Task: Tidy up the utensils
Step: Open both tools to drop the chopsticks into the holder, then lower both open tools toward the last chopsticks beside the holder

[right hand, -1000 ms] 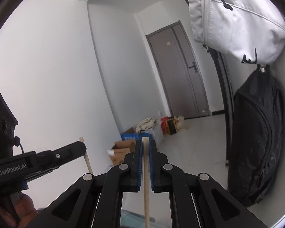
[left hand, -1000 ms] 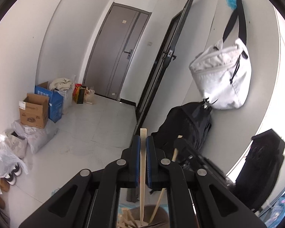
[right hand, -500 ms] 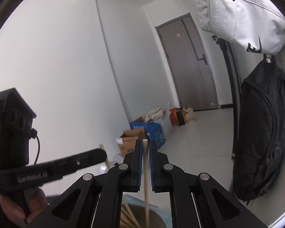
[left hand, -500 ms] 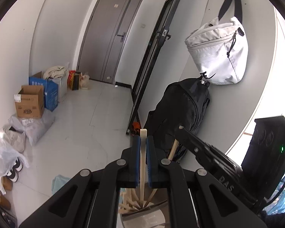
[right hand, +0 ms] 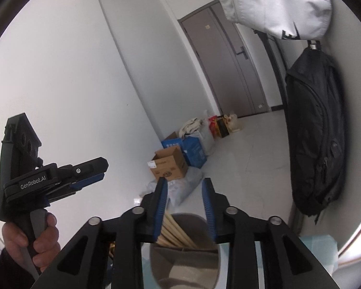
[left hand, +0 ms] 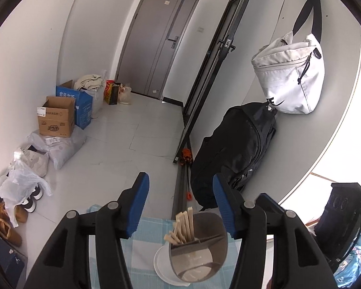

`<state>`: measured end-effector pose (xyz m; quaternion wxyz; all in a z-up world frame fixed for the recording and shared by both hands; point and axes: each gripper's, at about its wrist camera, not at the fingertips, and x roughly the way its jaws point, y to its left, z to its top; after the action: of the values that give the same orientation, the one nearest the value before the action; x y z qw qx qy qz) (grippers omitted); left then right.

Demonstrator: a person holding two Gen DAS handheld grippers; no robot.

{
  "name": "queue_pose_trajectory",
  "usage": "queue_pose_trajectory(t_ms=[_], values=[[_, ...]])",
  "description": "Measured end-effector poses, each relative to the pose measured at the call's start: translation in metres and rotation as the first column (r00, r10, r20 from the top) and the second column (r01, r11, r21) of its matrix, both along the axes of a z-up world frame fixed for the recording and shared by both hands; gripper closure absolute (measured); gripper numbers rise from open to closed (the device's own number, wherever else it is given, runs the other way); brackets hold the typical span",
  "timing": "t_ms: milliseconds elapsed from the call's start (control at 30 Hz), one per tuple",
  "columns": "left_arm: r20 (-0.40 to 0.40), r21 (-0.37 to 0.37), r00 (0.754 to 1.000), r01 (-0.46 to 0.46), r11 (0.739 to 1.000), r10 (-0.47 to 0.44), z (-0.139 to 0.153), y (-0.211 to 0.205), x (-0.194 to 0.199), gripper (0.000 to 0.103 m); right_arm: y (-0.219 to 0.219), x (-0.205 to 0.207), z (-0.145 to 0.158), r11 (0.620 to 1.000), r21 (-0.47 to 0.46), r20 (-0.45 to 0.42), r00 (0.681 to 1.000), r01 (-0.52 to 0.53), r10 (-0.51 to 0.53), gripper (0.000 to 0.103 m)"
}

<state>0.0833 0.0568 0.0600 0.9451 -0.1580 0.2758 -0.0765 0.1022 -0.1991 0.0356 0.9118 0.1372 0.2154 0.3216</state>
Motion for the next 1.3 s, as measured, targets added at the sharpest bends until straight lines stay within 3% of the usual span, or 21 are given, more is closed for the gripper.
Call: queue_pose_trajectory(t_ms=[133,233,500,633,800,1300], values=[[0.008,0.02,1.0,-0.03,0.999,0.03,0.007,-0.002,-0.014,0.042,-0.013,-0.019,0.005,0.999,0.025,0.011,1.0,0.023,-0.023,0.05],[0.02,0.033,0.999,-0.038,0.999,0.037,0.011,-0.002,-0.028,0.04,-0.021,-0.032,0.004,0.998,0.047,-0.002,0.999,0.045,-0.045,0.043],[0.013,0.088,0.999,-0.053,0.995,0.052,0.012,-0.009,-0.053,0.039,-0.034,-0.069,0.0,0.996,0.057,-0.009,0.998,0.067,-0.067,0.038],[0.008,0.092,0.998,-0.058,0.994,0.057,0.009,-0.01,-0.065,0.028,-0.035,-0.088,-0.002,0.997,0.037,-0.001,0.998,0.06,-0.06,0.035],[0.008,0.145,0.998,-0.066,0.987,0.065,0.001,-0.018,-0.079,0.027,-0.035,-0.106,-0.01,0.998,0.006,-0.005,0.998,0.064,-0.064,0.029],[-0.12,0.17,0.993,-0.003,0.985,0.024,-0.046,-0.034,-0.093,0.027,-0.039,-0.133,-0.043,0.992,-0.09,-0.049,0.995,0.088,-0.092,0.021]])
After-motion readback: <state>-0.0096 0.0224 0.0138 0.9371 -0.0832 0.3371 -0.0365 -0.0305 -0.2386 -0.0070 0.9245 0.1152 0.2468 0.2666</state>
